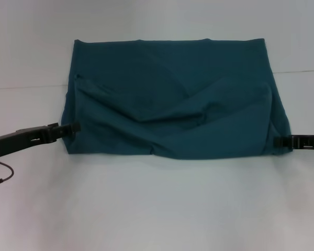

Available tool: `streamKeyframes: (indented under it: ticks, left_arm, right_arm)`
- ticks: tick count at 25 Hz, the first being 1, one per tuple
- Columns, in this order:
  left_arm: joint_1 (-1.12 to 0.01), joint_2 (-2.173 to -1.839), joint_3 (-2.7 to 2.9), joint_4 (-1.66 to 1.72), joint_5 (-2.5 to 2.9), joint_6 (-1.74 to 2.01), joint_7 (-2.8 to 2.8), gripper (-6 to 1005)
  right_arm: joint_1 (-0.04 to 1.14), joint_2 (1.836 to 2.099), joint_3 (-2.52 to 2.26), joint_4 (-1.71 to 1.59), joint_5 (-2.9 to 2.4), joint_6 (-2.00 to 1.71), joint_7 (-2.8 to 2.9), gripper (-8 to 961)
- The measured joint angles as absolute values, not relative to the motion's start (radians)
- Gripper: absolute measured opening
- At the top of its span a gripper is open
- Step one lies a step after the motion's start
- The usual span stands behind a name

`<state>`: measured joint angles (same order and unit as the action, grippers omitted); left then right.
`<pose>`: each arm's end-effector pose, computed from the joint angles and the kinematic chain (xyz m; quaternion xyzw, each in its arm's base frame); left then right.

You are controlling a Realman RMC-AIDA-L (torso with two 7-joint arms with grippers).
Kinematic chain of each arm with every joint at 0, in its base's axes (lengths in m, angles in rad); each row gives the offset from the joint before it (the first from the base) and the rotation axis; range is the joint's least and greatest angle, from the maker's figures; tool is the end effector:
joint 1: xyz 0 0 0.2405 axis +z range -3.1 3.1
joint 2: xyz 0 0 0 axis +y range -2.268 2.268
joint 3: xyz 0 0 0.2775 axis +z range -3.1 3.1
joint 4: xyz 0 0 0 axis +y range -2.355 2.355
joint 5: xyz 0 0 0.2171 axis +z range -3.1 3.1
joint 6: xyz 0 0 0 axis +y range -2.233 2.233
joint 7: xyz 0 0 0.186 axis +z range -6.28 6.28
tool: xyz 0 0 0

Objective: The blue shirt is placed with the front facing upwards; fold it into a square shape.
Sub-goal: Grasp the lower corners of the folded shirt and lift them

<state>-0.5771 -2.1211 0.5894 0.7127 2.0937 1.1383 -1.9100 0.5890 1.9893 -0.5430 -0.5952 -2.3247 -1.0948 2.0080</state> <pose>-0.3030 0.4280 -0.0280 -0.8039 -0.4743 -0.2324 0.2734 0.3710 0.4191 0.0026 -0.7848 0.5292 0.1215 0.2988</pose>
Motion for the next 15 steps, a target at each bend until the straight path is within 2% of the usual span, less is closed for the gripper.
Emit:
streamKeyframes:
  ticks: [11,15]
  left_arm:
    - [-0.573,-2.13,0.668,0.696,2.139,1.046,-1.868,754]
    - [-0.573,-2.14,0.729,0.695,2.149,1.004,-1.851,754]
  right_arm:
    - [0.565,1.986,-0.541,-0.609,-2.235,-1.158,1.977,36]
    - [0.543,1.993,-0.541,-0.643,-2.202,-1.186,1.972,36]
